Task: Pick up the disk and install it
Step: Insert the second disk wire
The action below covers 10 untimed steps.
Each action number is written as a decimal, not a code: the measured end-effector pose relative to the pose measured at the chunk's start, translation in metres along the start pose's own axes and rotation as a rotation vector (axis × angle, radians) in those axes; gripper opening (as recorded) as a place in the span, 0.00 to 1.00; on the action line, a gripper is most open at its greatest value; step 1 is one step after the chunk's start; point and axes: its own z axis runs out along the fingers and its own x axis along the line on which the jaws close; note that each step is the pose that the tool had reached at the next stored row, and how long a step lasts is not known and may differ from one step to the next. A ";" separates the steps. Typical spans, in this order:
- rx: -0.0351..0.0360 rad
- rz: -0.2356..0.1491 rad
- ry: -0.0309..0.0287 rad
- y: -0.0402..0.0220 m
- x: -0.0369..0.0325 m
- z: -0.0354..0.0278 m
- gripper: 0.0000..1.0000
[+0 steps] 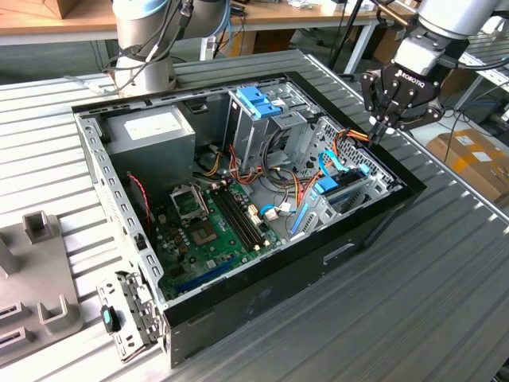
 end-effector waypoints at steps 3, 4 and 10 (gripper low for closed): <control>0.0000 0.001 0.0001 0.0000 0.0000 0.0000 0.16; 0.0000 0.001 0.0001 0.0000 0.0000 0.0000 0.16; 0.0000 0.001 0.0001 0.0000 0.0000 0.0000 0.16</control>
